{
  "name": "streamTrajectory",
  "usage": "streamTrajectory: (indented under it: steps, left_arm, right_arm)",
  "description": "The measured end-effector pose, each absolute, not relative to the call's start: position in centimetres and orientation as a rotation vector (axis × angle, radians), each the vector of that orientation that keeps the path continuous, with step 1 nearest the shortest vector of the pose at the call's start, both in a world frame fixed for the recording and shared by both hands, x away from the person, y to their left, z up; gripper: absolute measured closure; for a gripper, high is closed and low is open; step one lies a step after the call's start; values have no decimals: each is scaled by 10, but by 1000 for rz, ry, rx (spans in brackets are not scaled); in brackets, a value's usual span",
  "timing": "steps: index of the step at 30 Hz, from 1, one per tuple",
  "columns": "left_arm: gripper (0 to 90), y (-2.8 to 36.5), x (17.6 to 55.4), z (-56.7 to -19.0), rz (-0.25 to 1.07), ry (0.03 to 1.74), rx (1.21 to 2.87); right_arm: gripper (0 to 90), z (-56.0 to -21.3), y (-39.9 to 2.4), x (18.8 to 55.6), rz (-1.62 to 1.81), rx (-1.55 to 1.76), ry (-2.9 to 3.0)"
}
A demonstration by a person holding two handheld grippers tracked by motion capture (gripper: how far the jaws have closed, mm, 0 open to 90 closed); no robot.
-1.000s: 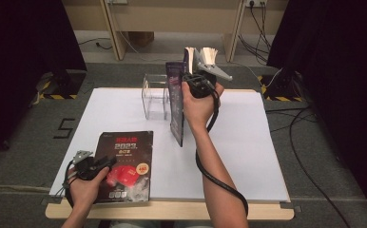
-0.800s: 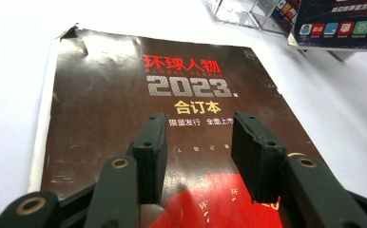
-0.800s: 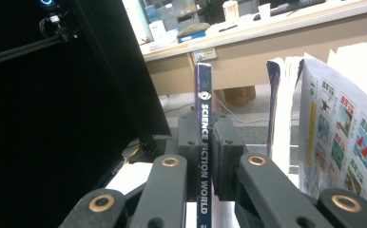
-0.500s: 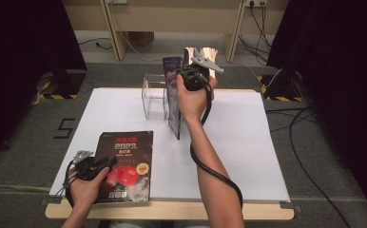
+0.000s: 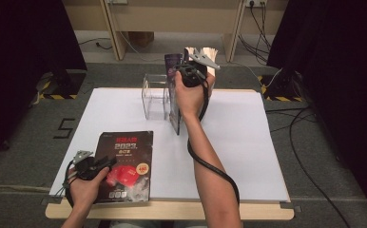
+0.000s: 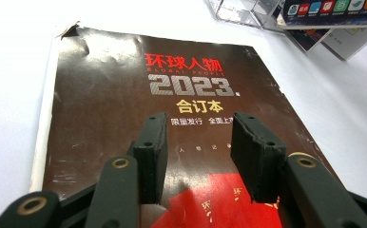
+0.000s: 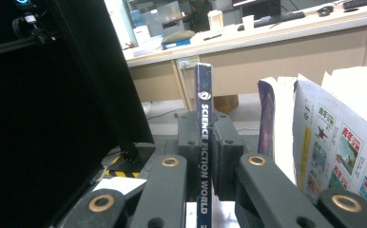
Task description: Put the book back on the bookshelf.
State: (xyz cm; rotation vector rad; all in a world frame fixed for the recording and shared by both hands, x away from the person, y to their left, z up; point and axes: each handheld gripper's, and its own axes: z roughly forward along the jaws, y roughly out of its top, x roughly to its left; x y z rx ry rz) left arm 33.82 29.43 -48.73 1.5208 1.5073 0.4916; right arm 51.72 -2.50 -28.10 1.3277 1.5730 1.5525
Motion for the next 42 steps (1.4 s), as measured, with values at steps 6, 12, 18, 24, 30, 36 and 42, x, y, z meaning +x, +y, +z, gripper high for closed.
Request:
streamTrajectory:
  steps: [6, 12, 18, 24, 30, 36, 42]
  left_arm:
    - [564, 294, 338, -488, 489, 1508, 1527]
    - [564, 293, 338, -489, 486, 1509, 1529]
    - [564, 293, 337, -488, 488, 1504, 1533]
    - [564, 292, 337, -489, 489, 1504, 1538]
    - [564, 291, 337, -490, 488, 1506, 1539]
    - [564, 290, 337, -490, 486, 1505, 1544]
    - [565, 290, 336, -489, 486, 1503, 1541]
  right_arm:
    - [849, -288, -22, 511, 1516, 1303, 1574]
    - [848, -292, -24, 495, 1502, 1263, 1572]
    - [847, -298, -33, 475, 1481, 1240, 1577]
    - [847, -304, -49, 454, 1459, 1219, 1607]
    - [847, -311, -65, 434, 1441, 1220, 1632]
    - [847, -317, -76, 422, 1435, 1234, 1654]
    - [846, -321, -80, 414, 1415, 1238, 1686]
